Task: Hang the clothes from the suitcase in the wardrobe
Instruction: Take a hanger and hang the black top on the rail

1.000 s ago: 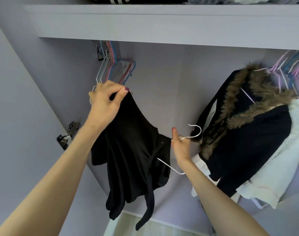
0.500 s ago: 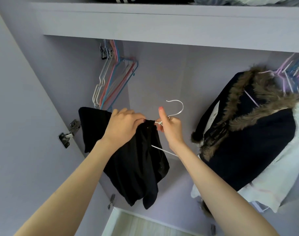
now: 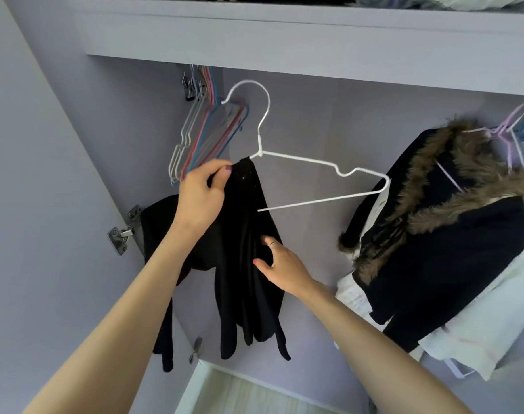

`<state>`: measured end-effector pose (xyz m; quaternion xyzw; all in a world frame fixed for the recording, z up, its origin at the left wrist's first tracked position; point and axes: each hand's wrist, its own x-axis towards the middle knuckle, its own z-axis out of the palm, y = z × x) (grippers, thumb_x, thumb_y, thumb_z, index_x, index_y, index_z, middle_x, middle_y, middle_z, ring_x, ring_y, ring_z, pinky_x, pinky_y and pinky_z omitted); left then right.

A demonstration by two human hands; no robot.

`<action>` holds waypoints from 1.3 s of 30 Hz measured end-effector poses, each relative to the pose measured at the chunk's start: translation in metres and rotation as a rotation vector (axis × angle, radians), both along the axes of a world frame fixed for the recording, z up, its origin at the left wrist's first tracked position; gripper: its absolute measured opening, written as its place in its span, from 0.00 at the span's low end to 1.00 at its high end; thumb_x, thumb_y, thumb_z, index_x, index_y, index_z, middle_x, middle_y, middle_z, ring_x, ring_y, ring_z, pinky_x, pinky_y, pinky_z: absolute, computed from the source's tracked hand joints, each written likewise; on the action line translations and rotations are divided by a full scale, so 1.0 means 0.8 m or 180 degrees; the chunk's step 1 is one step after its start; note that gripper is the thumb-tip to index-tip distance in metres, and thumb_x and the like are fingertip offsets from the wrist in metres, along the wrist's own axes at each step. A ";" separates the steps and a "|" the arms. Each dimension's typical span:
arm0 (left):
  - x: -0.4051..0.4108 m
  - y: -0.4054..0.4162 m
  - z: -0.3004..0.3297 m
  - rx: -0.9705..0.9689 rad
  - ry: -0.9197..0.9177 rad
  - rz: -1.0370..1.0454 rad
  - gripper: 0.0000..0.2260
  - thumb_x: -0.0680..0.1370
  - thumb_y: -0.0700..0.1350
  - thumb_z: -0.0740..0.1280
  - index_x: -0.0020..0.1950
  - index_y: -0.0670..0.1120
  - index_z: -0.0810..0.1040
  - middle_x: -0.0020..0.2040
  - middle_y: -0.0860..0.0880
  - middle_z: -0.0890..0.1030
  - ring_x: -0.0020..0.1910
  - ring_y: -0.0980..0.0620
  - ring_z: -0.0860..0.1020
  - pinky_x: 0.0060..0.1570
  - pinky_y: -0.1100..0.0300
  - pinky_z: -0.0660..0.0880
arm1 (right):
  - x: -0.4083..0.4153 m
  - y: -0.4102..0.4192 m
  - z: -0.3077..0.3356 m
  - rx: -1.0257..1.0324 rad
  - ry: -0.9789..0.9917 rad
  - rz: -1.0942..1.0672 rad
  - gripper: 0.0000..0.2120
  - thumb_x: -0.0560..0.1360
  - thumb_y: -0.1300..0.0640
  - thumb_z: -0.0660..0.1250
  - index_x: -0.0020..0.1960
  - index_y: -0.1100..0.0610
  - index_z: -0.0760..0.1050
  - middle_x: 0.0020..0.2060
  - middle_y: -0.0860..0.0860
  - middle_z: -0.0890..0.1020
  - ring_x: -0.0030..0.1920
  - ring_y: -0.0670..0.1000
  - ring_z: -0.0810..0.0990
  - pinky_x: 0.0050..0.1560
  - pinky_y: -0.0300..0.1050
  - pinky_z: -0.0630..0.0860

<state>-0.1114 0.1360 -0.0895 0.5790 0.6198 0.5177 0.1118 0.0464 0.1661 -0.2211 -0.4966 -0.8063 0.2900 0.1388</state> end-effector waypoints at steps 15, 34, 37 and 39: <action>-0.049 -0.010 -0.021 -0.0721 0.0495 0.0805 0.11 0.80 0.43 0.59 0.57 0.48 0.79 0.57 0.47 0.80 0.62 0.43 0.71 0.67 0.50 0.55 | 0.136 0.068 0.059 0.0633 -0.1003 -0.0262 0.15 0.75 0.49 0.67 0.58 0.53 0.79 0.53 0.52 0.82 0.56 0.55 0.78 0.53 0.46 0.74; -0.014 0.007 -0.033 -0.0457 0.1096 0.0772 0.10 0.80 0.42 0.58 0.54 0.47 0.79 0.49 0.44 0.81 0.55 0.43 0.70 0.51 0.54 0.56 | 0.101 0.057 0.141 0.2491 -0.0872 0.0559 0.10 0.72 0.54 0.69 0.42 0.61 0.83 0.31 0.53 0.80 0.39 0.55 0.75 0.49 0.49 0.74; -0.012 0.003 -0.038 -0.0372 0.1274 0.0871 0.10 0.80 0.42 0.59 0.53 0.47 0.80 0.46 0.43 0.80 0.54 0.42 0.71 0.47 0.57 0.52 | 0.113 0.064 0.147 0.2262 -0.1187 0.0481 0.14 0.77 0.52 0.65 0.53 0.61 0.81 0.41 0.54 0.81 0.48 0.53 0.72 0.57 0.45 0.67; -0.009 0.002 -0.038 -0.0317 0.1273 0.0892 0.10 0.80 0.42 0.59 0.53 0.47 0.80 0.45 0.43 0.79 0.53 0.42 0.71 0.47 0.57 0.52 | 0.114 0.065 0.146 0.2161 -0.1266 0.0523 0.15 0.77 0.51 0.64 0.54 0.61 0.80 0.43 0.54 0.81 0.50 0.52 0.71 0.57 0.43 0.65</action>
